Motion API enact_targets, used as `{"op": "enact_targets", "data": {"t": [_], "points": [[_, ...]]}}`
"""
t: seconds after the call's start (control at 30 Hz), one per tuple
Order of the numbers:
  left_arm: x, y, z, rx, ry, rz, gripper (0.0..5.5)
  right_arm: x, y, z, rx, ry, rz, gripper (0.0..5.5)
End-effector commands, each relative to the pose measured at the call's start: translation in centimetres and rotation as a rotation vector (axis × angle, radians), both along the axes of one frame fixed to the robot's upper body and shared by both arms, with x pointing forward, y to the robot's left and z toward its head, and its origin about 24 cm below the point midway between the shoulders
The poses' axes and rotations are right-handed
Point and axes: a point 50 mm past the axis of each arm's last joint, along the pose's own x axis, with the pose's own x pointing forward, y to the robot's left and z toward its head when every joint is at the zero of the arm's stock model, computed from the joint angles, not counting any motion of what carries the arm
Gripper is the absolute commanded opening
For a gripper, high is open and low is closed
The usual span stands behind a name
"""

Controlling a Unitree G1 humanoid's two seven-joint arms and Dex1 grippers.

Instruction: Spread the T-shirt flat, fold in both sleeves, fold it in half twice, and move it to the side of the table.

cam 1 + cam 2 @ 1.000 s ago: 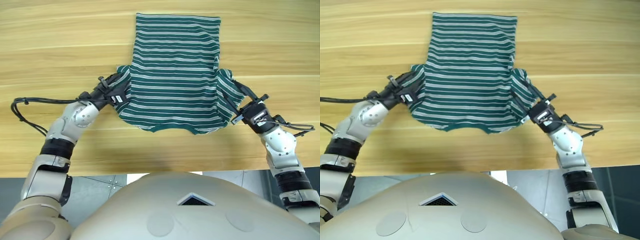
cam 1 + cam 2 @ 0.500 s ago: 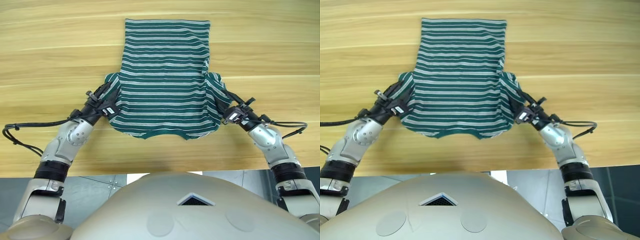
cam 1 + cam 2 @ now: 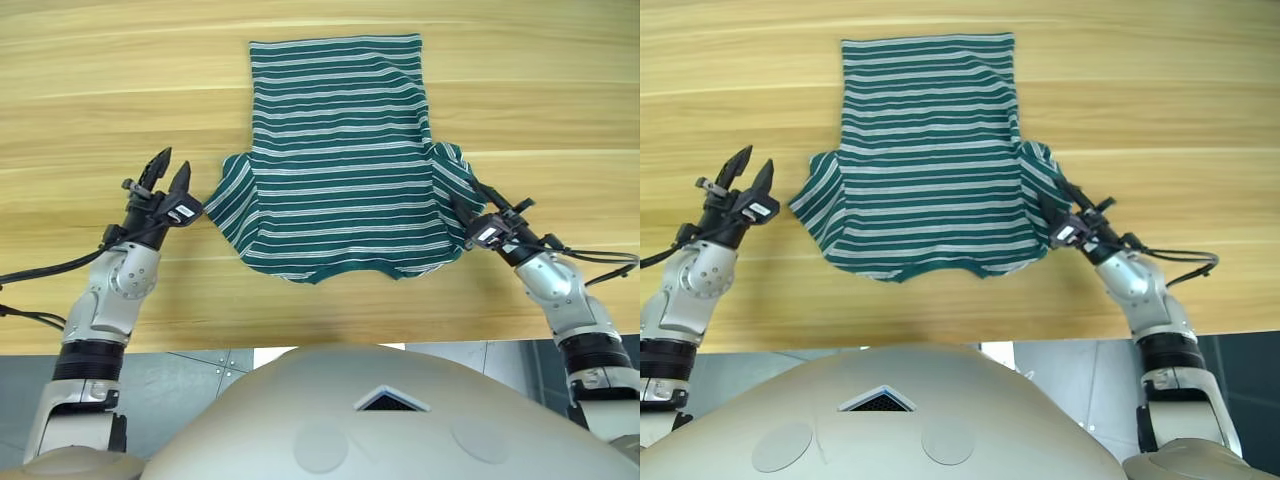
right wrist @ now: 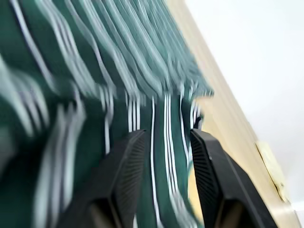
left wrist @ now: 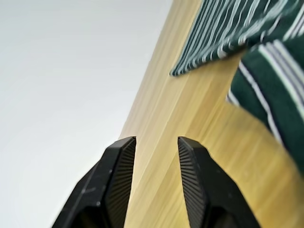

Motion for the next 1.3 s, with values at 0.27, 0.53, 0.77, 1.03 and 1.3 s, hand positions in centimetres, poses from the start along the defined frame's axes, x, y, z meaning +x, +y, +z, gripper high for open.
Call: {"op": "enact_targets", "data": {"t": [0.27, 0.53, 0.77, 1.03, 1.3], "points": [[-4.0, 5.0, 4.3, 0.050, -0.102, 0.165, 1.61, -0.1, 1.6, 5.6, 0.407, -0.186, 0.066, 1.68], [-9.6, -1.5, 0.1, 0.215, 0.385, -0.331, 1.61, 0.9, 2.3, 5.7, 0.418, -0.165, 0.081, 1.68], [-8.1, 1.2, -0.8, 0.412, 0.444, -0.242, 1.61, 0.5, 1.8, 4.7, 0.363, -0.134, 0.071, 1.68], [-4.1, 0.3, -2.2, 0.449, 0.360, -0.285, 1.61, -0.2, 1.5, 4.2, 0.358, -0.126, 0.035, 1.68], [-3.6, 0.2, -2.9, 0.465, 0.356, -0.298, 1.61, -0.3, 1.3, 3.9, 0.363, -0.122, 0.015, 1.68]]}}
